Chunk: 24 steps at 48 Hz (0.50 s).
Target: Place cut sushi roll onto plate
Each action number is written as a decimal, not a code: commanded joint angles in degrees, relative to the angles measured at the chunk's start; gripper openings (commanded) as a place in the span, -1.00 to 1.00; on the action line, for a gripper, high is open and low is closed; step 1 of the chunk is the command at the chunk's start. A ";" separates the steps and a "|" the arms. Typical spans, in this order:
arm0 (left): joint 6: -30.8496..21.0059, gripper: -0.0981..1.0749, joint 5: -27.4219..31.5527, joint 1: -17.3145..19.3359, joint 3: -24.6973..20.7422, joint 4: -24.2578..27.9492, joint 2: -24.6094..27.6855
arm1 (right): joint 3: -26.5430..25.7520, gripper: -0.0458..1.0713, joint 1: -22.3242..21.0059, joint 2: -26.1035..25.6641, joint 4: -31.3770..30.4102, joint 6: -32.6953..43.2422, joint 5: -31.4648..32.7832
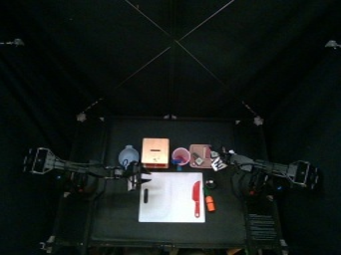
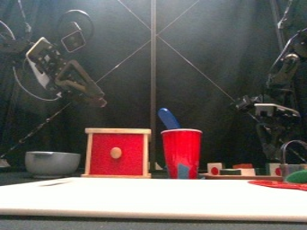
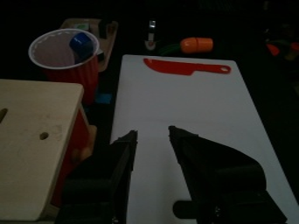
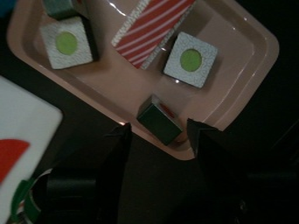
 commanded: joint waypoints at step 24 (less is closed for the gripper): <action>0.00 0.48 -1.49 -1.23 0.18 0.18 -7.73 | 3.08 0.64 24.96 -4.48 -11.60 0.35 -38.58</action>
